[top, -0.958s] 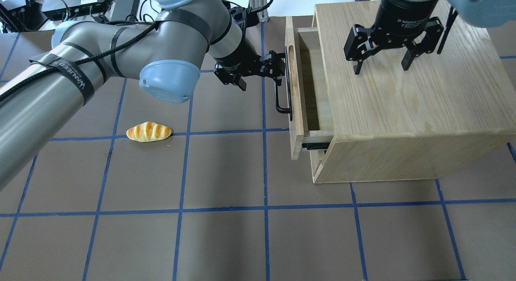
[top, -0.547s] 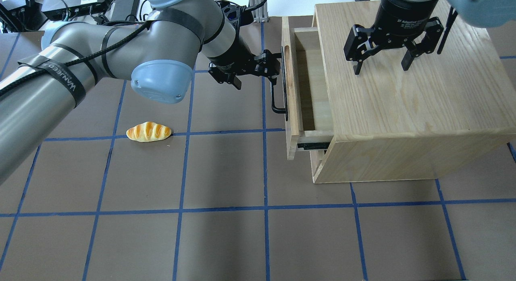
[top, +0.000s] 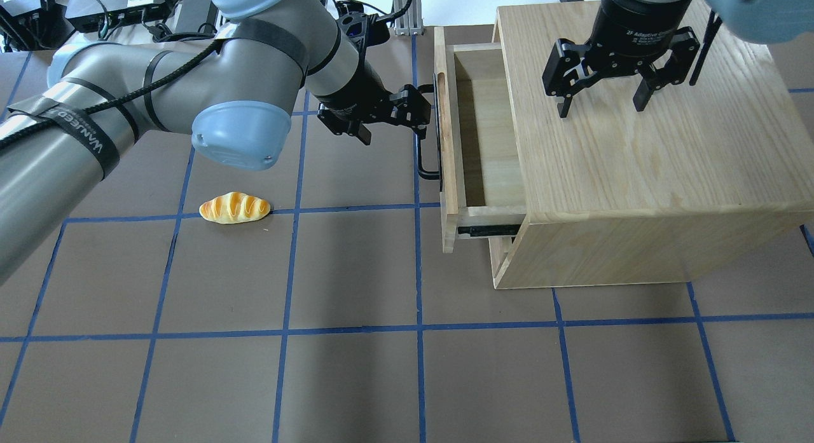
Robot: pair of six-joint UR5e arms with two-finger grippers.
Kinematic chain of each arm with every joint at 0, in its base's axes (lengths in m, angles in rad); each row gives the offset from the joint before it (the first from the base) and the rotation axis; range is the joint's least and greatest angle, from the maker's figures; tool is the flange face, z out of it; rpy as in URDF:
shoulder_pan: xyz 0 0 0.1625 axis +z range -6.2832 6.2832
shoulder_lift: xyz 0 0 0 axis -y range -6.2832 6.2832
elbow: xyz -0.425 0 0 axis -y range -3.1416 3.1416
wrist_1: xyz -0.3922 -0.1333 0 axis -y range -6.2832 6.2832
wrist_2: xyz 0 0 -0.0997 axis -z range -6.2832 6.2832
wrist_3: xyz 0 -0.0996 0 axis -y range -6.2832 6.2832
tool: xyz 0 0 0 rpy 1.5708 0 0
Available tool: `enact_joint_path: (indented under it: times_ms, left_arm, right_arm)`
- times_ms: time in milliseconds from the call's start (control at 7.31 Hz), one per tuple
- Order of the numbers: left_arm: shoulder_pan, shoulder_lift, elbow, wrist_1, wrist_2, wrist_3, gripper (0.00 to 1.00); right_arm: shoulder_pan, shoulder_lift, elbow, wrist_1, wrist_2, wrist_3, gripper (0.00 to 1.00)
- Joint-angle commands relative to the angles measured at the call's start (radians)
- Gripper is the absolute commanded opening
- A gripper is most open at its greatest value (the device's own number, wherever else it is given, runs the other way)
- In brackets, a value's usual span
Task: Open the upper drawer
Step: 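Pull the handle with the left gripper away from the cabinet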
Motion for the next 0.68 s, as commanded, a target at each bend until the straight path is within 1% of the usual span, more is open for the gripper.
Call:
enact_joint_path:
  times_ms: [0, 547]
  left_arm:
    - [0.009, 0.011, -0.021, 0.001, 0.002, 0.036, 1.00]
    - [0.042, 0.034, -0.026, -0.004, 0.000, 0.080, 1.00]
  right_arm:
    - [0.000, 0.000, 0.000, 0.000, 0.000, -0.001, 1.00]
    - [0.000, 0.000, 0.000, 0.000, 0.000, -0.001, 1.00]
